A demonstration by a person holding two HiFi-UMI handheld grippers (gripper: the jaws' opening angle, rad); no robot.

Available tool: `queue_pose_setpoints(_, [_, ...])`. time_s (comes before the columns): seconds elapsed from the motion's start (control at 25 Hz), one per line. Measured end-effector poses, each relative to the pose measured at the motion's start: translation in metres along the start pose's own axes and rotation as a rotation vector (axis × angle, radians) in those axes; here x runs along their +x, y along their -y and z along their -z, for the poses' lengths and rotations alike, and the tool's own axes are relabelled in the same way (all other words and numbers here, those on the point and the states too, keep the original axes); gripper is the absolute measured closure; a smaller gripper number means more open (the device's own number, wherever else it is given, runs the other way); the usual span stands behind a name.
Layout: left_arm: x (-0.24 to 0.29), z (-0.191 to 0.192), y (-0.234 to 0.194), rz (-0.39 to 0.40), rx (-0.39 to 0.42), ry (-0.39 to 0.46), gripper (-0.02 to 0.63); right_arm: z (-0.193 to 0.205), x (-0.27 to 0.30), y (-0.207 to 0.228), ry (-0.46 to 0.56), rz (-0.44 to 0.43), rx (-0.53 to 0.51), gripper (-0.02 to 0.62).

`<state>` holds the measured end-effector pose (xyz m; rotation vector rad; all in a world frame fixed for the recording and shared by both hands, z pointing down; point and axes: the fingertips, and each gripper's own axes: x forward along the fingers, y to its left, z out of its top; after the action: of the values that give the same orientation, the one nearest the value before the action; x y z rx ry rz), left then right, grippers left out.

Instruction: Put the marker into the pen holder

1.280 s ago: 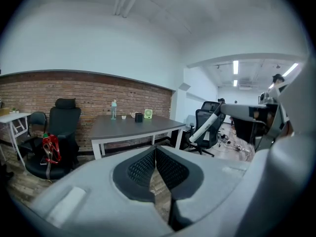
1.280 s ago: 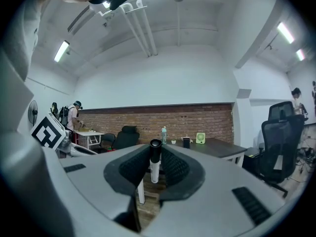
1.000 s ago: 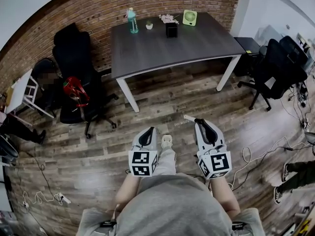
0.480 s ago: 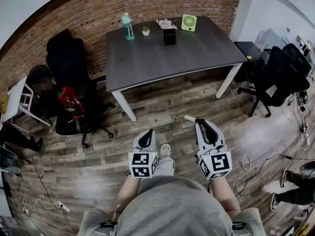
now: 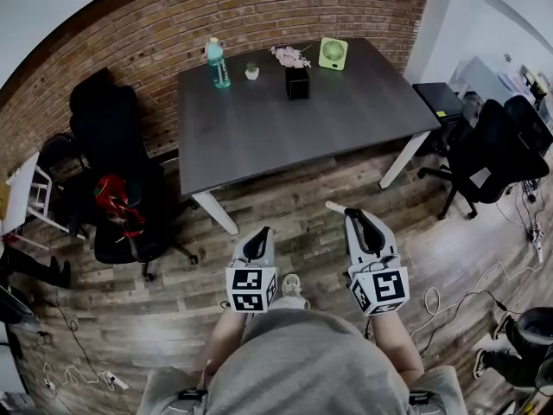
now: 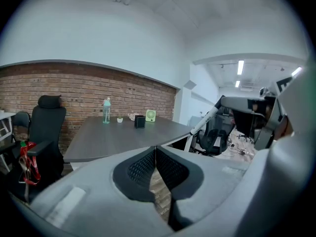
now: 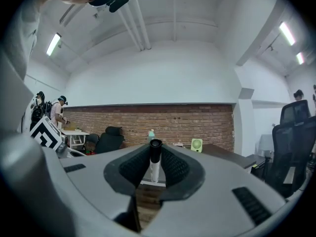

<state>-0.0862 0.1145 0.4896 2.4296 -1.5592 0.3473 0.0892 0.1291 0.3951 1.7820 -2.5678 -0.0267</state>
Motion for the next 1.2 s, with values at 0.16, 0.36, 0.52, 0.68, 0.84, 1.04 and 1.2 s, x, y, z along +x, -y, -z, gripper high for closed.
queue_pose_setpoints(0.16, [0.034,-0.014,-0.015,0.009,0.008,-0.005,0.589,-0.003,0.037,0.013,0.006,0.007,0.001,0.523])
queue_pose_setpoints(0.36, [0.069,-0.026,-0.033,0.023,0.012,-0.011,0.589,-0.003,0.076,0.024,0.002,0.015,0.001,0.523])
queue_pose_setpoints(0.52, [0.094,-0.034,-0.044,0.034,0.018,-0.014,0.589,0.001,0.101,0.034,0.0,0.026,0.007,0.523])
queue_pose_setpoints(0.68, [0.116,-0.041,-0.053,0.047,0.027,-0.02,0.589,0.003,0.125,0.042,-0.004,0.033,0.007,0.523])
queue_pose_setpoints(0.84, [0.133,-0.046,-0.063,0.059,0.031,-0.026,0.589,0.004,0.146,0.046,-0.004,0.034,0.001,0.523])
queue_pose_setpoints(1.04, [0.15,-0.051,-0.074,0.068,0.031,-0.029,0.589,0.004,0.166,0.05,-0.008,0.04,-0.01,0.523])
queue_pose_setpoints(1.2, [0.162,-0.051,-0.078,0.077,0.027,-0.039,0.589,0.005,0.177,0.054,-0.018,0.047,-0.008,0.523])
